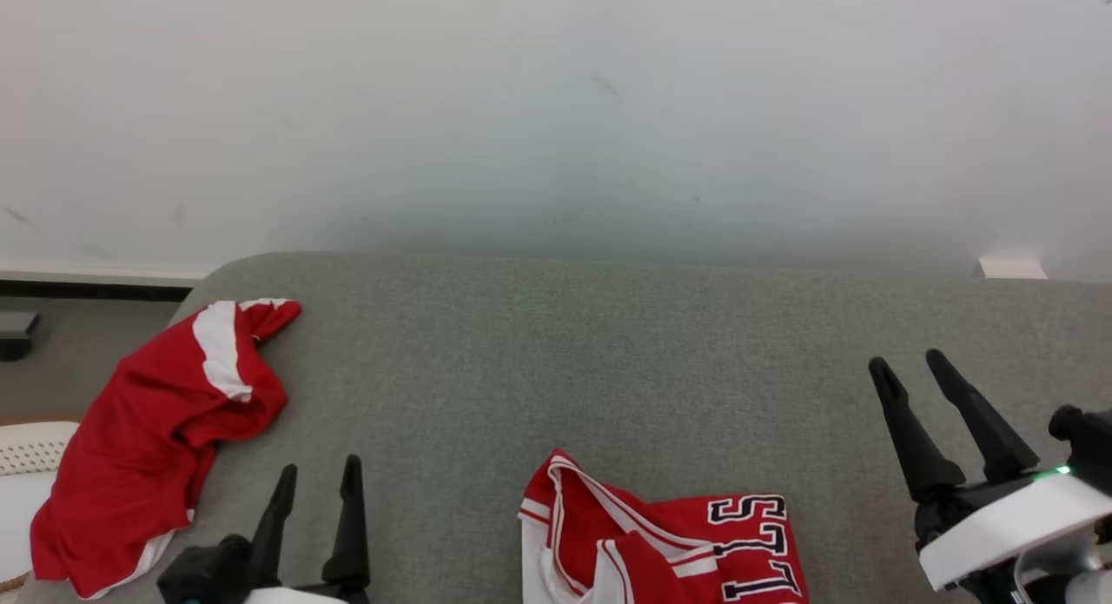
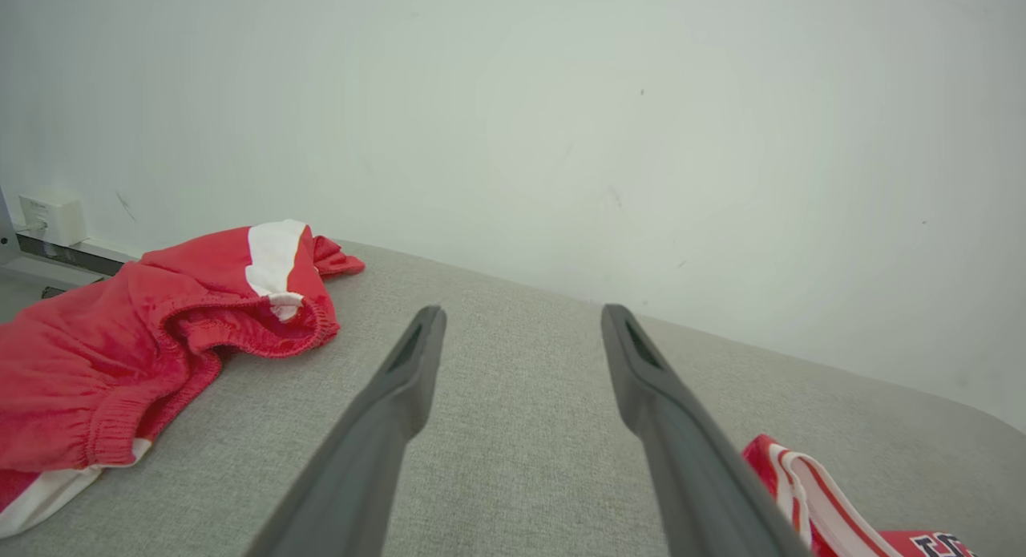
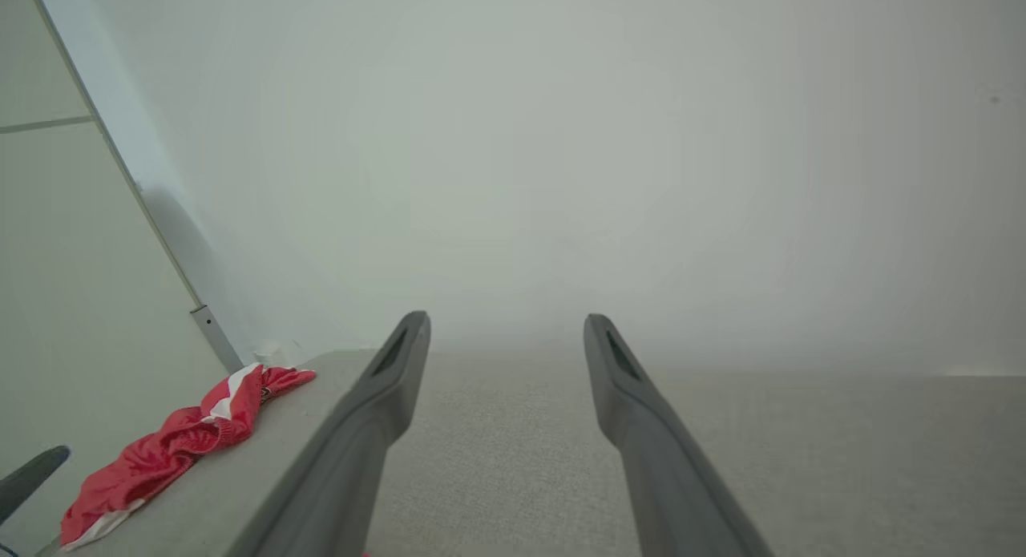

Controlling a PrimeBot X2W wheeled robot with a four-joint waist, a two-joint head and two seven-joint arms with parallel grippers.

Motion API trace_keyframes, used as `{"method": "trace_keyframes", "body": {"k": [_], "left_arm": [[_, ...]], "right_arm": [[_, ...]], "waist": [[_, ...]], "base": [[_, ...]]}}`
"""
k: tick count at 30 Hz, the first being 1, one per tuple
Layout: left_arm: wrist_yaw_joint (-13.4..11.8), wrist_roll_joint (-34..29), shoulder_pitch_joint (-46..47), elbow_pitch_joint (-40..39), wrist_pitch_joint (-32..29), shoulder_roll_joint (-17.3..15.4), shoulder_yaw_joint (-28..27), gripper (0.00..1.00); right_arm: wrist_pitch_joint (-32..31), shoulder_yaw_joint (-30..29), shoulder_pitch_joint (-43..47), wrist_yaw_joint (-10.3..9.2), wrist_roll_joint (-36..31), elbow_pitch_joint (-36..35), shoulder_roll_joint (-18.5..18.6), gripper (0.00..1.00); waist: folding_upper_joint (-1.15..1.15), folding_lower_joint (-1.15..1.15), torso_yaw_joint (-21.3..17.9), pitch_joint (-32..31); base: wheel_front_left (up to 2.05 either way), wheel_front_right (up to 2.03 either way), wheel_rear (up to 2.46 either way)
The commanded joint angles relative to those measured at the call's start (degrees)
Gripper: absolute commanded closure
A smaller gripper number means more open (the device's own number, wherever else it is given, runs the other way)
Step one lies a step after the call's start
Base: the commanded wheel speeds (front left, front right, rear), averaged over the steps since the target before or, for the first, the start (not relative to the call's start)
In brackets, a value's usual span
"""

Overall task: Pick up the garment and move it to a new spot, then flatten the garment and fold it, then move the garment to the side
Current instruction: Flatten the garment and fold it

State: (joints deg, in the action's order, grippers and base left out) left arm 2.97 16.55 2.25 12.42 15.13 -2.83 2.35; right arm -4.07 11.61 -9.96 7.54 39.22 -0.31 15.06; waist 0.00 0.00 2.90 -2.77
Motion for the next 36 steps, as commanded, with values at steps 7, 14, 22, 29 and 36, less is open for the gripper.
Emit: {"method": "trace_keyframes", "body": {"k": [7, 14, 22, 29, 36], "left_arm": [[-0.21, -0.37, -1.48, -1.45, 0.0, -0.17, -0.38, 0.0], [-0.1, -0.21, -0.82, -1.09, 0.0, -0.17, 0.47, 0.0], [-0.1, 0.17, -0.49, -0.36, 0.0, -0.16, 0.97, 0.0], [-0.1, 0.29, -0.11, 0.1, 0.0, -0.17, 1.28, 0.0], [0.28, 0.07, 0.27, 0.83, 0.0, -0.17, 1.33, 0.0]], "right_arm": [[2.03, -4.4, 5.49, -0.1, -7.22, 3.78, -1.12, 0.0], [-1.59, 1.28, 7.07, -0.1, -9.03, 9.03, -3.35, 1.0], [-7.35, 8.45, 6.98, -0.1, -5.72, 13.49, -4.46, 1.0], [-8.5, 14.67, 4.57, -0.1, -4.24, 16.57, -5.37, 1.0], [-6.89, 23.17, 0.91, -0.1, -2.25, 18.82, -7.22, 1.0]], "waist": [[0.0, 0.0, -1.75, 0.26], [0.0, 0.0, -1.25, 0.55], [0.0, 0.0, 1.51, 0.93], [0.0, 0.0, 4.04, 1.37], [0.0, 0.0, 5.73, 1.68]], "base": [[0.0, 0.0, 0.0], [0.0, 0.0, 0.0], [0.0, 0.0, 0.0], [0.0, 0.0, 0.0], [0.0, 0.0, 0.0]]}}
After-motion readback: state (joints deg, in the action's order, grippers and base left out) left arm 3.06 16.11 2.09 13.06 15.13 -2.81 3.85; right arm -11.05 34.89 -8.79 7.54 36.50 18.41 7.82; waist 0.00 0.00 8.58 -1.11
